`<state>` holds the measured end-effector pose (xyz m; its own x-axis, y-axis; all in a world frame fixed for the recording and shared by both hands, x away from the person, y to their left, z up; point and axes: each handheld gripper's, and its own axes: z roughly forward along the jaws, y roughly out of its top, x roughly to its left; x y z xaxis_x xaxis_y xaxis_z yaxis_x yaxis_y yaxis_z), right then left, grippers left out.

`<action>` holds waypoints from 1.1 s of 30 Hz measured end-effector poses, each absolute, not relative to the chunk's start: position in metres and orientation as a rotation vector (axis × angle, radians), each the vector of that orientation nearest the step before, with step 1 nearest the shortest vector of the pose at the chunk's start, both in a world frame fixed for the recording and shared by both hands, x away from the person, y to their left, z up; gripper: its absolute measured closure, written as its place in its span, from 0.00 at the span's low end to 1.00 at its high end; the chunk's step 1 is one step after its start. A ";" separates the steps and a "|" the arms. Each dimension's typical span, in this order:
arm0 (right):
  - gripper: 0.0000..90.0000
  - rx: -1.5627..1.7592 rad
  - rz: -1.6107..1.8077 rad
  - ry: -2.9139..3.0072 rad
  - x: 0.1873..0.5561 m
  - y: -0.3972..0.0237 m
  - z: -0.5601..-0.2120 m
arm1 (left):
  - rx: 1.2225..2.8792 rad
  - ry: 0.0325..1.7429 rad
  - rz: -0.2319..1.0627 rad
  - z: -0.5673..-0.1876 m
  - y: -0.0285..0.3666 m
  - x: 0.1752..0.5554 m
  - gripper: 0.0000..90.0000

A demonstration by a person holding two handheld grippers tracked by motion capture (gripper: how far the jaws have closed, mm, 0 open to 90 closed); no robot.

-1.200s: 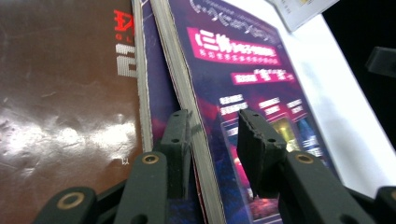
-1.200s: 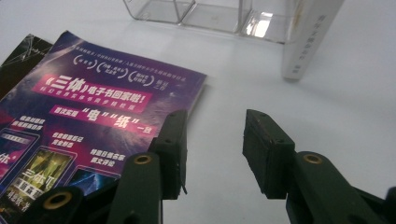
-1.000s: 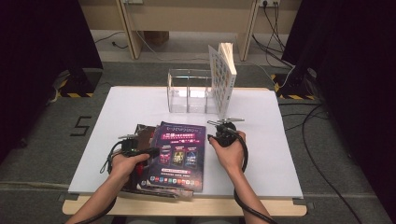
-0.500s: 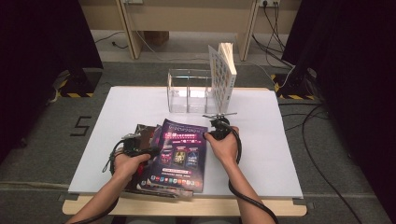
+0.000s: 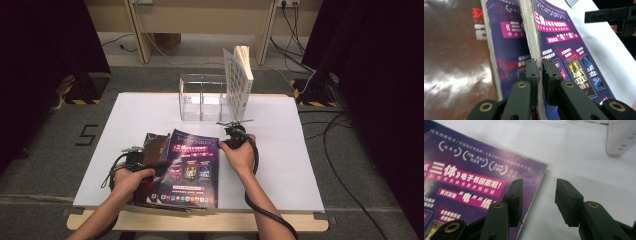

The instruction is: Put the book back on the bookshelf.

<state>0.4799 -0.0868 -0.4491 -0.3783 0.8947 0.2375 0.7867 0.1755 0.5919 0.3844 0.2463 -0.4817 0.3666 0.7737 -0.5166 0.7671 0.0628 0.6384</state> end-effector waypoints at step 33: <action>0.59 1.753 1.052 2.320 0.520 -0.069 -0.474 | 1.733 1.400 0.026 -0.484 0.248 0.390 0.90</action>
